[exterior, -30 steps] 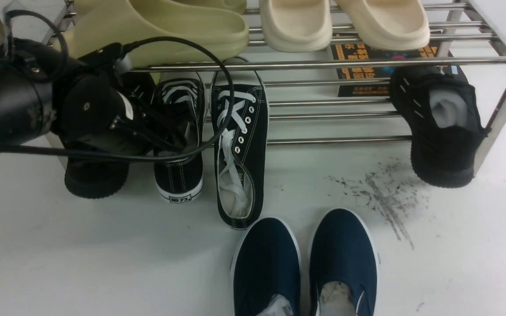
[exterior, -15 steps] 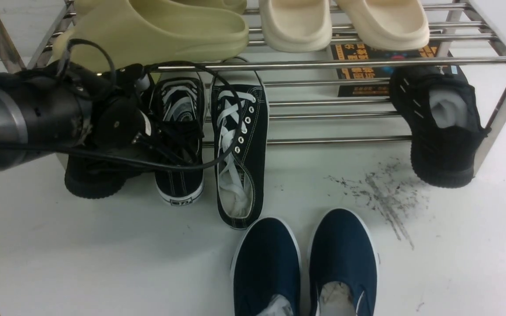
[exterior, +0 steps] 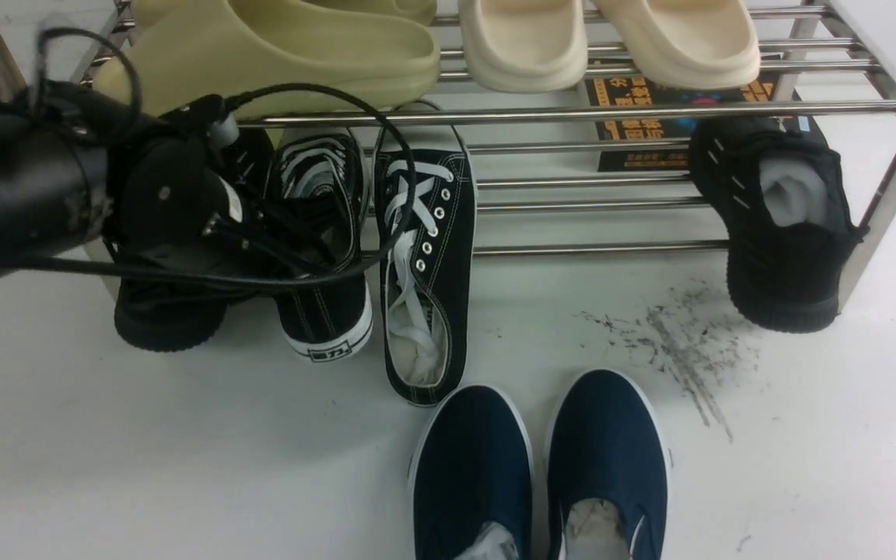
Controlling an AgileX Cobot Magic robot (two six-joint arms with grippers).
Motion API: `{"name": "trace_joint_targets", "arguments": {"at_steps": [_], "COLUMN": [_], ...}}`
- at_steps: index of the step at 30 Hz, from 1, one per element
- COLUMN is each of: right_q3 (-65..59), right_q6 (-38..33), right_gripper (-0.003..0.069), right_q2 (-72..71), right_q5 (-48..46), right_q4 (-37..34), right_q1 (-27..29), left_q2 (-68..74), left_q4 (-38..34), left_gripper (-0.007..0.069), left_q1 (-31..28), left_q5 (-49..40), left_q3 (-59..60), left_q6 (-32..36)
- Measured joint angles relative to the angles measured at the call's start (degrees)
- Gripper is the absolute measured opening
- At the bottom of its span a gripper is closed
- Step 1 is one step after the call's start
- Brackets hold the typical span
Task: Take the shoes off the shelf with your hand on the white table.
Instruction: 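Grasp the leftmost shoe on the bottom shelf of the shoe rack with the left gripper, then set the held shoe down on the floor in front of the rack with the left gripper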
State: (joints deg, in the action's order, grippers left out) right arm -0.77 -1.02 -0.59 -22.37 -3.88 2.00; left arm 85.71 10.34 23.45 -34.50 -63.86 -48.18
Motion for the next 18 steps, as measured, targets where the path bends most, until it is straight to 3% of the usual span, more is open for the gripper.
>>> {"name": "trace_joint_targets", "arguments": {"at_steps": [5, 12, 18], "right_q3": [0.00, 0.00, 0.00], "right_q6": [0.00, 0.00, 0.00], "right_gripper": [0.0237, 0.0237, 0.0237], "right_q2": [0.00, 0.00, 0.00], "right_q5": [0.00, 0.00, 0.00], "right_q4": [0.00, 0.00, 0.00], "right_q1": [0.00, 0.00, 0.00], "left_q2": [-6.77, -12.41, -16.52], "left_q4": [-3.83, -10.34, -11.01], "left_gripper": [0.0008, 0.0011, 0.0013], "left_q1": [0.00, 0.00, 0.06], "left_q5": [-6.09, -25.15, -30.39], "left_q3": [0.00, 0.06, 7.23], "left_q6": [4.93, 16.48, 16.59]}}
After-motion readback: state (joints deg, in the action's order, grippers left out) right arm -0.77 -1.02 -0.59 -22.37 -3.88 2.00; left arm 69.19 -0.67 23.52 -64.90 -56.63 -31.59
